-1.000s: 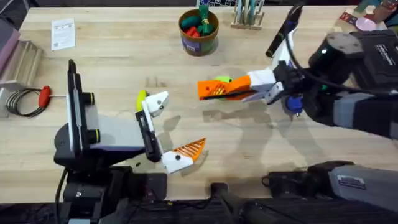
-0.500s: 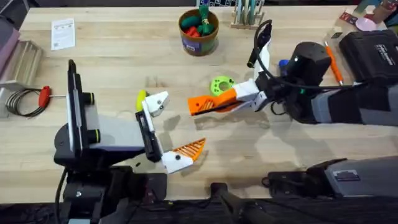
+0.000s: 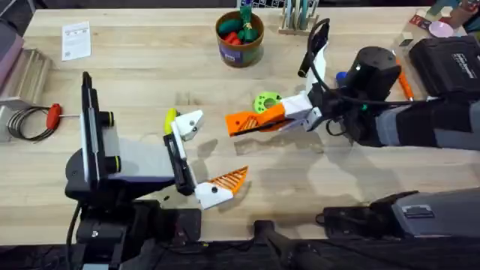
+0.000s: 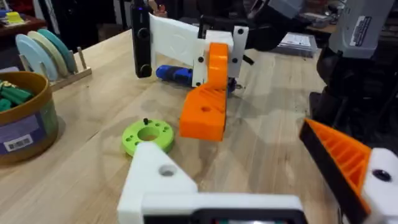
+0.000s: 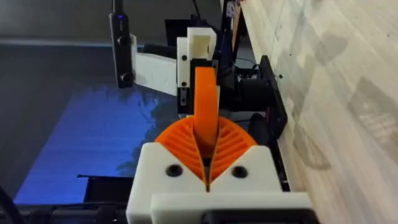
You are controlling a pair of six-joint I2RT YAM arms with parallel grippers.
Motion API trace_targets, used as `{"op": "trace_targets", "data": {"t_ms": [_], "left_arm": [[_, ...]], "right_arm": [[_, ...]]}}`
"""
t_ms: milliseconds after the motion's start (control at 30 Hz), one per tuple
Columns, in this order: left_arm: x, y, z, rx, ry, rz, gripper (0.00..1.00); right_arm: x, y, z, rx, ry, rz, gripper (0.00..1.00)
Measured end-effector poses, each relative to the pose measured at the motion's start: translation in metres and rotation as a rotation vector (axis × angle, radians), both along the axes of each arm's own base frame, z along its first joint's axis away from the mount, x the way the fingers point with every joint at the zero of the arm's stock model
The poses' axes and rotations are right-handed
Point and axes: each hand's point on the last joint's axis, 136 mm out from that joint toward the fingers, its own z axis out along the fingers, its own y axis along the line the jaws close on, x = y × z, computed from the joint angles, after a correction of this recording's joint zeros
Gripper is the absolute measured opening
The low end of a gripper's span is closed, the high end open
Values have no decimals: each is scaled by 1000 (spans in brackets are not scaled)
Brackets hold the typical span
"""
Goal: Pick up the gripper from the table and insert it into the empty holder that is missing its gripper. Then pick up a screw, insert it into the mounting hole, and use the screwdriver to tighten it. Finally, clean up the table by picking up the vegetable and placing it into the bucket.
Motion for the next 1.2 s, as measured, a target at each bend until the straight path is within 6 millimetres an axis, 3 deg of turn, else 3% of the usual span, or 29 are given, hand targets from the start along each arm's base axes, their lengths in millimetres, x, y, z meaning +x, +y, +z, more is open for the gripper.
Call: {"op": "trace_targets", "data": {"t_ms": [567,967,1200], "left_arm": [[0,0,0,0,0,0,986],[0,0,0,0,0,0,985],[0,0,0,0,0,0,985]], "right_arm": [[0,1,1,1,-2,2,9],[2,28,36,47,-138,120,9],[6,37,12,19,-38,150,9]]}}
